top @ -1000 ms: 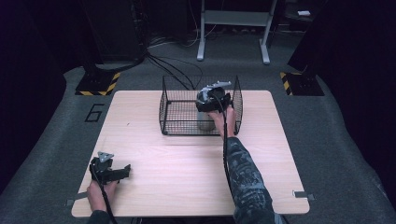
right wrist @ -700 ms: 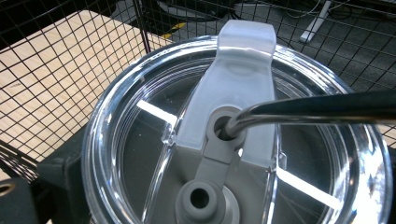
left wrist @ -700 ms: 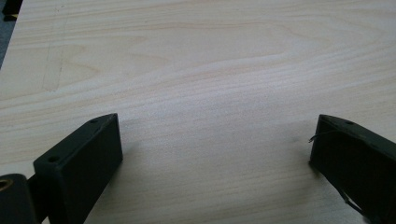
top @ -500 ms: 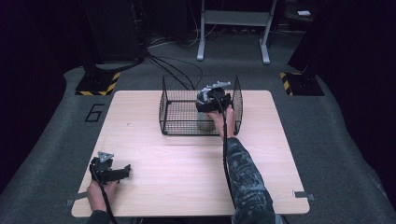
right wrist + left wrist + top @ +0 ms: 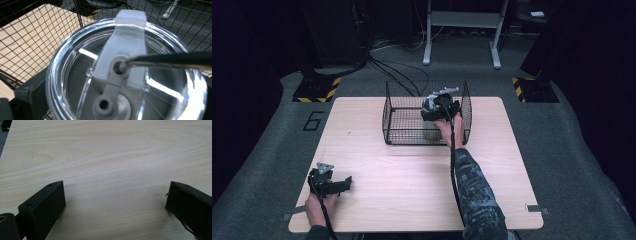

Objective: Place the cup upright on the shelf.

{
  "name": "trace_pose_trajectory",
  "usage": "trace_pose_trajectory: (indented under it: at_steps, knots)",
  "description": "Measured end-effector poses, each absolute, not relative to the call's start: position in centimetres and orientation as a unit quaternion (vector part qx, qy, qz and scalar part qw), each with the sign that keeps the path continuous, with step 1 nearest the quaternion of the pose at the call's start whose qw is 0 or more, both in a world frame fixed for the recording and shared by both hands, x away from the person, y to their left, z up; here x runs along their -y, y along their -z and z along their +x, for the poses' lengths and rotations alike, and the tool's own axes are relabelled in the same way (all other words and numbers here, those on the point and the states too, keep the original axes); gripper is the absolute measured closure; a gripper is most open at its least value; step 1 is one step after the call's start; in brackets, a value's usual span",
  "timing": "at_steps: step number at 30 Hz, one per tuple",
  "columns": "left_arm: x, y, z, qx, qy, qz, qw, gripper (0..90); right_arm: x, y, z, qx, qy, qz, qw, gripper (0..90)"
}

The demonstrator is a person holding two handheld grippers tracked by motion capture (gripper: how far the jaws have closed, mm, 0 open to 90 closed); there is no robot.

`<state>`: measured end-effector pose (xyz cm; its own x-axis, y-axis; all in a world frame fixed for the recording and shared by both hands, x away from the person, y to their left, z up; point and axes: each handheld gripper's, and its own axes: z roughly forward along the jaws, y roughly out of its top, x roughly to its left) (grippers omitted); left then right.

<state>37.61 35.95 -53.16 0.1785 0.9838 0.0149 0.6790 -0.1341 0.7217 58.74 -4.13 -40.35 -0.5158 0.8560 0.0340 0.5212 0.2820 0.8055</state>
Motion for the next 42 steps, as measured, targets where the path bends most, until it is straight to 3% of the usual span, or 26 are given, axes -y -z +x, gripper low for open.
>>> trace_pose_trajectory:
  at_steps: [14,42]
  knots:
    - [-35.9,53.2,37.6,-0.587,-0.257,0.708,0.297,2.1,5.7,38.2,56.7,-0.786,-0.404,0.423,0.2,0.0]
    - [-36.0,53.1,37.6,-0.587,-0.255,0.709,0.295,2.1,11.9,35.0,46.0,-0.794,-0.406,0.39,0.229,0.0]
